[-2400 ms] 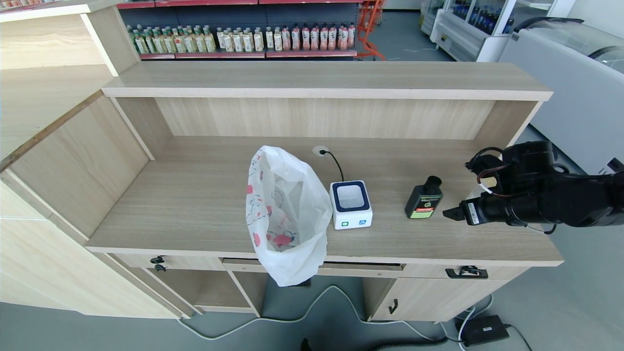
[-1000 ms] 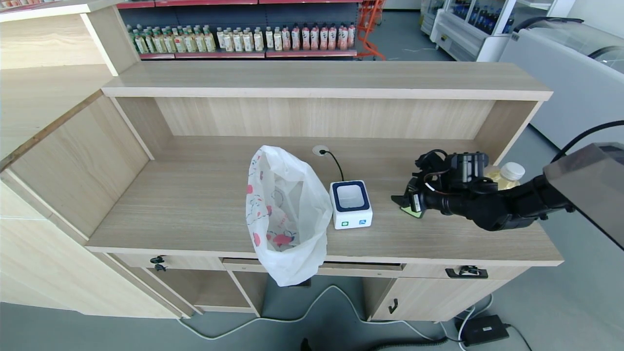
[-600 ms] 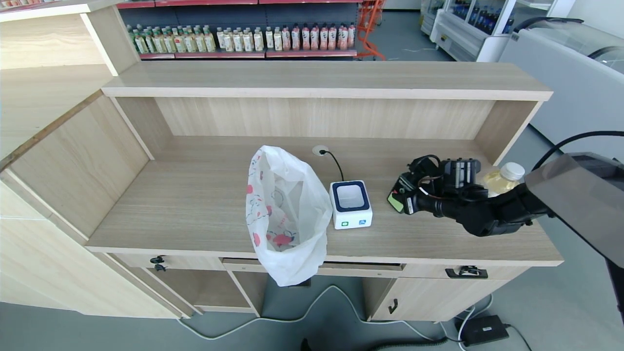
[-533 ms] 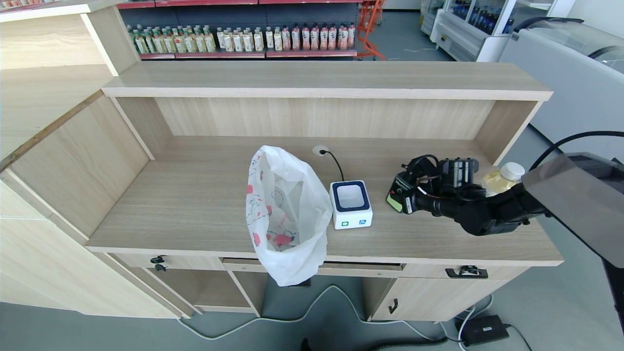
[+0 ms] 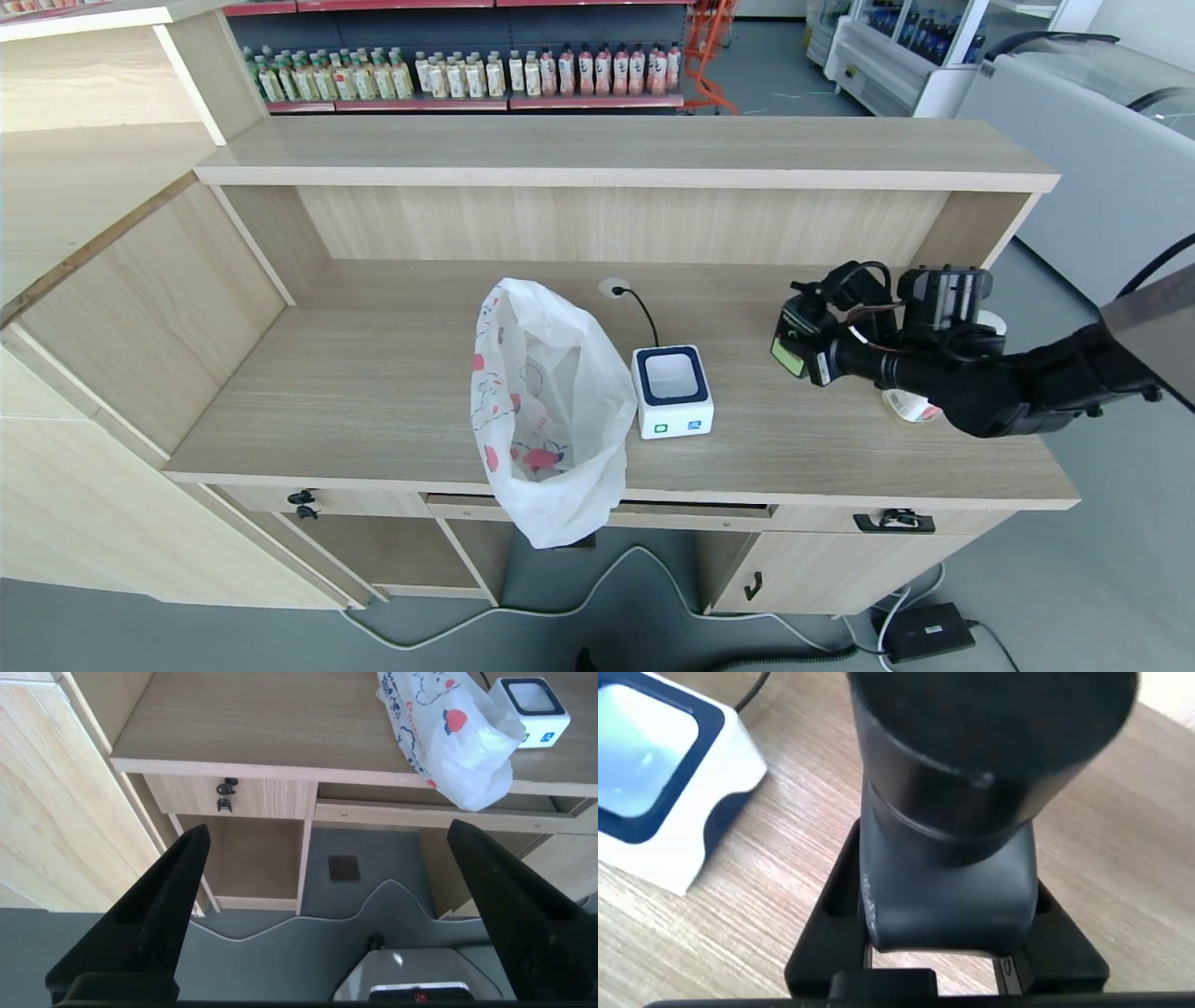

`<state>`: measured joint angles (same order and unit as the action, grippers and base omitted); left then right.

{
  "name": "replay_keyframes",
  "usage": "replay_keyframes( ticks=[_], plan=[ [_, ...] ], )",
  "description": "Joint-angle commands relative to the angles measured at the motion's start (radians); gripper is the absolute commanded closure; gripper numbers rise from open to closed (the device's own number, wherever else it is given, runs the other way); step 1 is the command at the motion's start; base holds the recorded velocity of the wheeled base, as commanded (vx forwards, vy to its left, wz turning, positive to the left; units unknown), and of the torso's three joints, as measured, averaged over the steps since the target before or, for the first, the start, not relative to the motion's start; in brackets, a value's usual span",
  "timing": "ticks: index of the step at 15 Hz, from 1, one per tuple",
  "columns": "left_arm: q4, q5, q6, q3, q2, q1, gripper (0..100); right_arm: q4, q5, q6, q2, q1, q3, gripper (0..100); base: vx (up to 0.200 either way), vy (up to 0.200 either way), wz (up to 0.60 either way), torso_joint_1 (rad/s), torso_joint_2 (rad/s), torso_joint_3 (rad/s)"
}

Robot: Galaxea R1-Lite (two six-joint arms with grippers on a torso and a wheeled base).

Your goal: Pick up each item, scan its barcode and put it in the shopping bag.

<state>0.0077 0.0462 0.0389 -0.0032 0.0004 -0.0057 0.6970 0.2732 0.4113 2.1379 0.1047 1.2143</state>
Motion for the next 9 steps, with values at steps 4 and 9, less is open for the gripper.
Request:
replay_keyframes(
  ticks=[4, 9],
  plan=[
    [0.000, 0.000, 0.001, 0.000, 0.000, 0.000, 0, 0.015, 0.015, 0.417, -0.501, -0.165, -0.383, 100, 0.000, 0.000, 0.00, 0.000, 0.00, 0.000],
    [0.000, 0.000, 0.001, 0.000, 0.000, 0.000, 0, 0.193, 0.258, 0.862, -0.808, -0.174, -0.601, 100, 0.000, 0.000, 0.00, 0.000, 0.00, 0.000]
  ],
)
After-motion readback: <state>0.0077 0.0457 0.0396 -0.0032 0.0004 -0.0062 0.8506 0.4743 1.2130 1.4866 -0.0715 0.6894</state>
